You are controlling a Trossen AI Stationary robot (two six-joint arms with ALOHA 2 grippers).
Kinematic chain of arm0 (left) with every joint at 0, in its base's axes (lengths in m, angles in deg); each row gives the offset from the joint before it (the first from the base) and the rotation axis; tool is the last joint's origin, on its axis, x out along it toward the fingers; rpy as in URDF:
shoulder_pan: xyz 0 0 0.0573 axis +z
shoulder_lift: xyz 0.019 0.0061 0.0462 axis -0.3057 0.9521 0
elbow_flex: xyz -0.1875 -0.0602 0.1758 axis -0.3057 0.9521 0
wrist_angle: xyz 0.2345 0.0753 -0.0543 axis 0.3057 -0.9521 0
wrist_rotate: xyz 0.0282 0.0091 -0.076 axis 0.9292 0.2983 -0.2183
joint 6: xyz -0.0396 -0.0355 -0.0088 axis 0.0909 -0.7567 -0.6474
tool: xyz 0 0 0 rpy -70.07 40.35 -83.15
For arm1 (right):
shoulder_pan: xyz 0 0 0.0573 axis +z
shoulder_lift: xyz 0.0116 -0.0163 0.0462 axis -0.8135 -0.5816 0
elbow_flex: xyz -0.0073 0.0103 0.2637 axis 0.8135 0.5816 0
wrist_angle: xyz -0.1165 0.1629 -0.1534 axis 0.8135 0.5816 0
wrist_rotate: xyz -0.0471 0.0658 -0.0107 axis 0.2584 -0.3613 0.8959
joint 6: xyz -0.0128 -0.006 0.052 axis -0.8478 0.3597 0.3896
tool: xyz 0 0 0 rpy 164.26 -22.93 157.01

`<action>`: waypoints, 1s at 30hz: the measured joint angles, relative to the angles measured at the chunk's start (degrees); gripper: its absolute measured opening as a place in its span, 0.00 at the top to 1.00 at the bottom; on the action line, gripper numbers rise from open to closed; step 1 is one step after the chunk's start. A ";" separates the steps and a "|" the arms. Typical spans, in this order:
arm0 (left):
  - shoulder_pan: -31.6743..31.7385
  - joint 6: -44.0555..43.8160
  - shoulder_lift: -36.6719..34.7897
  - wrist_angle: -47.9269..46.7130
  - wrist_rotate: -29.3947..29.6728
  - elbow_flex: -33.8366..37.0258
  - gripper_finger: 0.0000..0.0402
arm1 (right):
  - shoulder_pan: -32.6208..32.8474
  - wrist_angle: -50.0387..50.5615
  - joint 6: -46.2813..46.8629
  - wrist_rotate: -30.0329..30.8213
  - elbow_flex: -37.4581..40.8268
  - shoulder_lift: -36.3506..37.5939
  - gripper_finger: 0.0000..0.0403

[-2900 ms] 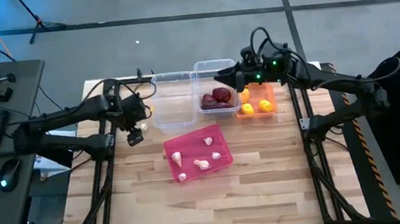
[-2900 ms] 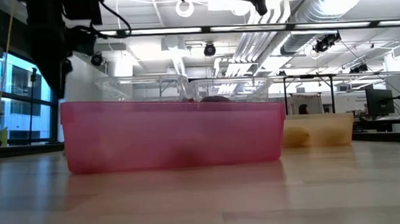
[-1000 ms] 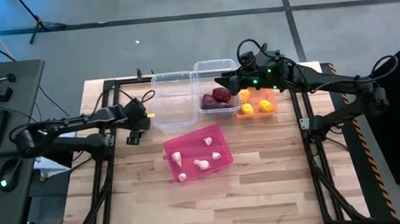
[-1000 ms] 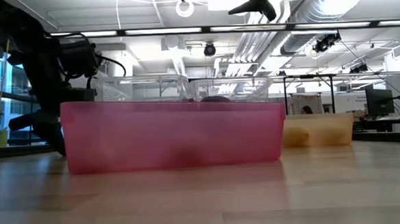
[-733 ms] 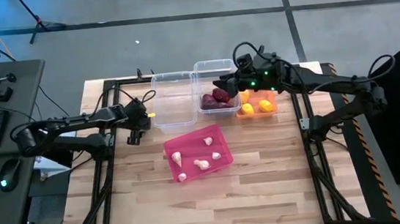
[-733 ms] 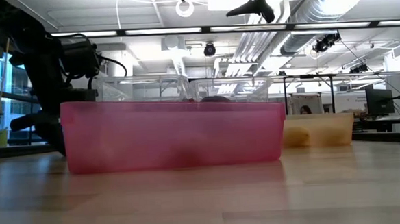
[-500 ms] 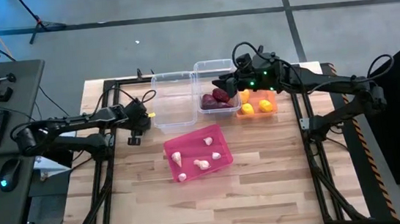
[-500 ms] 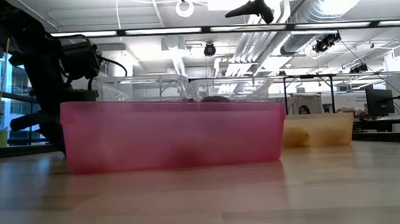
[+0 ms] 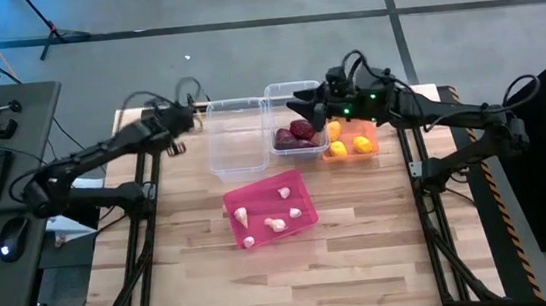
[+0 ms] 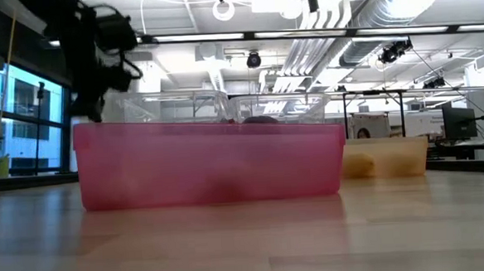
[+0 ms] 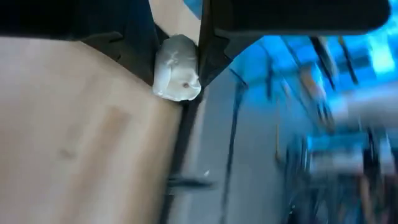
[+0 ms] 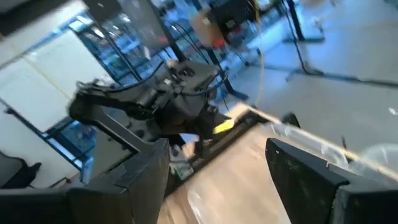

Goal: Sort produce into baskets
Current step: Put the white garlic into the pink bin

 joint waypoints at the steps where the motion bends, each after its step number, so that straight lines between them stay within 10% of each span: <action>1: 0.77 -3.96 -0.47 -2.07 0.43 -2.38 0.81 | 0.08 -0.99 -0.69 -0.32 0.00 0.40 0.36; 7: 1.48 -31.62 -7.41 -9.33 -19.59 -14.29 0.81 | 1.57 -2.13 -6.91 -0.60 0.00 4.45 0.36; 13: -4.57 -51.03 -16.97 9.78 -46.45 -15.79 0.81 | 1.85 1.43 -9.00 -0.68 0.00 7.53 0.36; 24: -43.50 -58.11 -0.71 13.91 -37.58 -15.33 0.79 | 1.69 7.50 -10.33 -0.84 0.00 7.88 0.36; 30: -49.75 -59.20 12.69 15.06 -32.60 -15.35 0.68 | 1.69 8.97 -10.34 -0.81 0.00 7.88 0.36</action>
